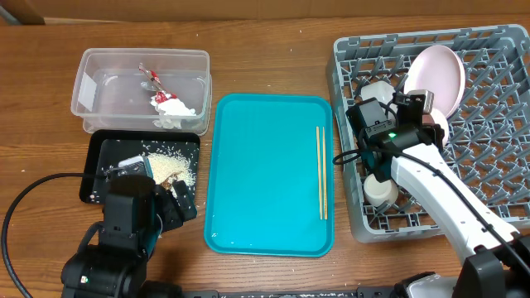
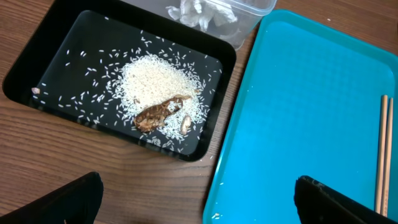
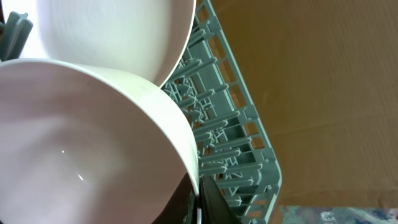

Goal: Sort waste into correct bins and load items into the dishwasher

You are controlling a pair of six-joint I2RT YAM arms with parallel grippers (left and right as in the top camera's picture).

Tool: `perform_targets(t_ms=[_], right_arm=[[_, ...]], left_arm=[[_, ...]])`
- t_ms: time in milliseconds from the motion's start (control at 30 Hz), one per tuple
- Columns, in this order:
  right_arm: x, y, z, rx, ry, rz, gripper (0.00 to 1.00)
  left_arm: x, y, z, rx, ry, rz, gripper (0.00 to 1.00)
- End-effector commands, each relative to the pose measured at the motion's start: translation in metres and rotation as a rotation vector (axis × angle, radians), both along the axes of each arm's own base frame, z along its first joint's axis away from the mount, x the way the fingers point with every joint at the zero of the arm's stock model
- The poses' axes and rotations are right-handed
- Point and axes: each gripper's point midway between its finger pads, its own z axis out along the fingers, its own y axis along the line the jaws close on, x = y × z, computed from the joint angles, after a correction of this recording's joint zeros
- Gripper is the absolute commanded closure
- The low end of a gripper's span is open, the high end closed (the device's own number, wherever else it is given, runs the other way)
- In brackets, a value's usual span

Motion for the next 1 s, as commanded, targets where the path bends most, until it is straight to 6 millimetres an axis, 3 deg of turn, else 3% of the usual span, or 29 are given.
perform_targets(t_ms=[0, 267, 500, 633, 967], right_arm=[[-0.001, -0.007, 0.002, -0.049, 0.012, -0.011, 0.96], [0.005, -0.015, 0.004, -0.051, -0.002, -0.027, 0.96], [0.008, -0.010, -0.009, -0.027, 0.037, -0.012, 0.96], [0.011, 0.007, -0.019, -0.013, 0.072, 0.038, 0.96], [0.003, 0.031, -0.021, -0.051, 0.140, 0.123, 0.96]], left_arm=[[0.000, 0.002, 0.002, 0.002, -0.012, 0.020, 0.00], [0.000, 0.002, 0.002, 0.002, -0.012, 0.020, 0.00], [0.000, 0.002, 0.002, 0.002, -0.012, 0.020, 0.00], [0.000, 0.002, 0.002, 0.002, -0.012, 0.020, 0.00], [0.000, 0.002, 0.002, 0.002, -0.012, 0.020, 0.00]])
